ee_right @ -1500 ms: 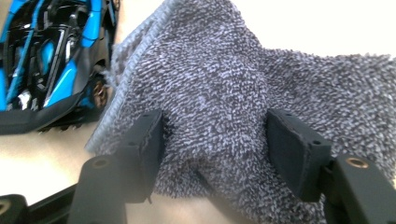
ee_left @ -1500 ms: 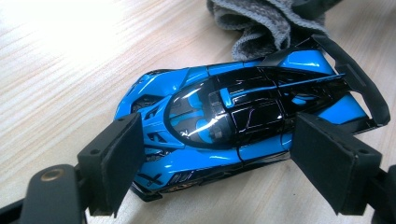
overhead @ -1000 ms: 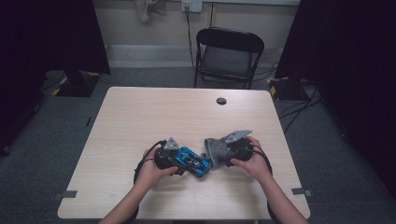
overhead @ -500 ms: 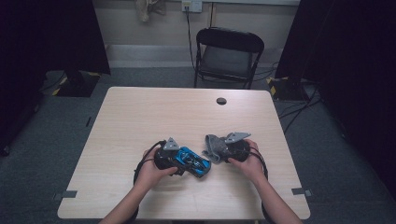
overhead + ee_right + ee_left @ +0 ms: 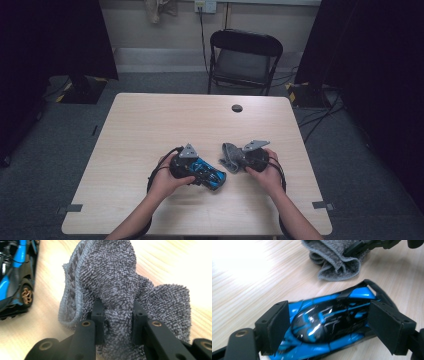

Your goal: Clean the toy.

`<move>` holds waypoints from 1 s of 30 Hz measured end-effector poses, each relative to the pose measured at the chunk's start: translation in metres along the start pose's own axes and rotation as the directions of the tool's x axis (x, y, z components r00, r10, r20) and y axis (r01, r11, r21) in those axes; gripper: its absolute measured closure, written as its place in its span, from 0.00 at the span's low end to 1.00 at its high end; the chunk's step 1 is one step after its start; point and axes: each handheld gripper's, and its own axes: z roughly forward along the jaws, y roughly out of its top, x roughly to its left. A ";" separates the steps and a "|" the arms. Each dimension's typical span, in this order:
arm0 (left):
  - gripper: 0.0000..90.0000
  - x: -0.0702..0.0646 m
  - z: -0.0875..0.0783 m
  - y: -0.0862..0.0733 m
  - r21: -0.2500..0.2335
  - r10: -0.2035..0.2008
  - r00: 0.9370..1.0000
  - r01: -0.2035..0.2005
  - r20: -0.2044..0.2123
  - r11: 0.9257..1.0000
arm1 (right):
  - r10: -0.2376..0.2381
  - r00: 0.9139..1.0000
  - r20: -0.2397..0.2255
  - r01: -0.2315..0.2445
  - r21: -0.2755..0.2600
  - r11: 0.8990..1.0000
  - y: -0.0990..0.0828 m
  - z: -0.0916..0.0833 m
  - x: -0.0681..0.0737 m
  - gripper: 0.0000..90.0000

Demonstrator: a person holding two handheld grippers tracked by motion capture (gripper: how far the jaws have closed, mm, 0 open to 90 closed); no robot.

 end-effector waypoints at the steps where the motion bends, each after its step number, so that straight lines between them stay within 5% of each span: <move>1: 0.21 -0.001 0.002 0.000 0.007 0.005 1.000 -0.005 0.001 1.000 | 0.004 1.000 -0.003 -0.004 0.000 1.000 0.000 -0.002 0.000 0.79; 6: 0.21 -0.002 0.009 -0.001 0.029 0.020 1.000 -0.020 -0.001 0.999 | -0.010 1.000 -0.014 0.010 0.009 1.000 -0.001 -0.013 -0.001 0.79; 13: 0.17 0.003 0.008 -0.005 0.017 -0.033 0.999 0.033 -0.002 0.999 | -0.028 0.999 -0.036 0.028 0.002 1.000 -0.007 -0.033 0.001 0.79; 30: 0.17 0.003 0.008 -0.007 0.005 -0.036 0.999 0.036 -0.010 0.999 | -0.086 0.991 -0.099 0.084 -0.020 0.996 -0.028 -0.072 0.021 0.80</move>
